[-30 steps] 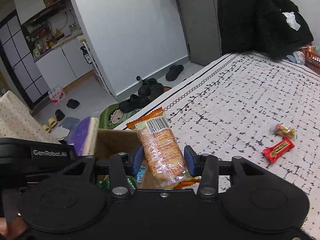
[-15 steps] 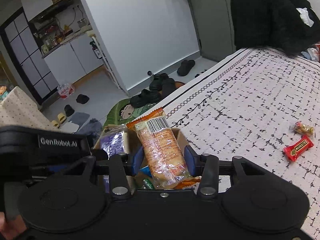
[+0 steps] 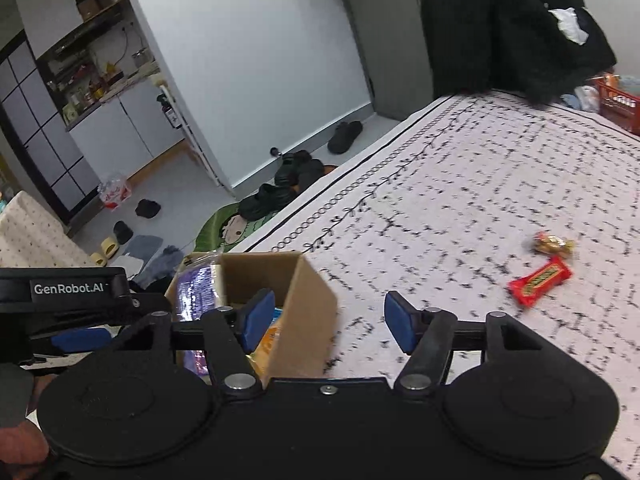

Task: Organize snacks
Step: 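Carry both packs over the cardboard box and open both tools, then withdraw both tools from the box toward the red bar and gold candy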

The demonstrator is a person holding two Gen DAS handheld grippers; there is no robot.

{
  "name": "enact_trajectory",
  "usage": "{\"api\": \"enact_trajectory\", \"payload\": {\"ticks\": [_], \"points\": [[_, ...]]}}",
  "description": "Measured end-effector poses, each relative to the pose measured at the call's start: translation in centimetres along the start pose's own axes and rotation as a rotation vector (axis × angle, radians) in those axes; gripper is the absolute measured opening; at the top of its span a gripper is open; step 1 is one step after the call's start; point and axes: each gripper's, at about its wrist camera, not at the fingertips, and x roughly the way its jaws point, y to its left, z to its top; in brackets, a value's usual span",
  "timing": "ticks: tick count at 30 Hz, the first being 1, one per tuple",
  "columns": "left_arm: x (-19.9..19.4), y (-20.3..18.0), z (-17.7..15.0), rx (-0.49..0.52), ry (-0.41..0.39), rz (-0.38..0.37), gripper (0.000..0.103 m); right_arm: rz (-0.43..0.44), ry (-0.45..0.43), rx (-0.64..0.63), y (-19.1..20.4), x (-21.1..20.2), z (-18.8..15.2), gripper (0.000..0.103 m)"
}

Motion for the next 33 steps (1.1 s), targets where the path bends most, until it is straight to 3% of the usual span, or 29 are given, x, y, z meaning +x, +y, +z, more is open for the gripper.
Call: {"api": "enact_trajectory", "payload": {"ticks": [5, 16, 33], "points": [[-1.1, -1.2, -0.5, 0.028, -0.028, 0.008, 0.082, -0.021, -0.023, -0.006, -1.5, -1.5, -0.1, 0.078], [-1.8, -5.0, -2.3, 0.079, -0.042, -0.032, 0.091, -0.069, -0.027, 0.059, -6.6, -3.7, -0.2, 0.081], [-0.8, -11.1, -5.4, 0.150, -0.030, -0.088, 0.091, -0.132, -0.040, 0.114, -13.2, -5.4, -0.3, 0.081]]}}
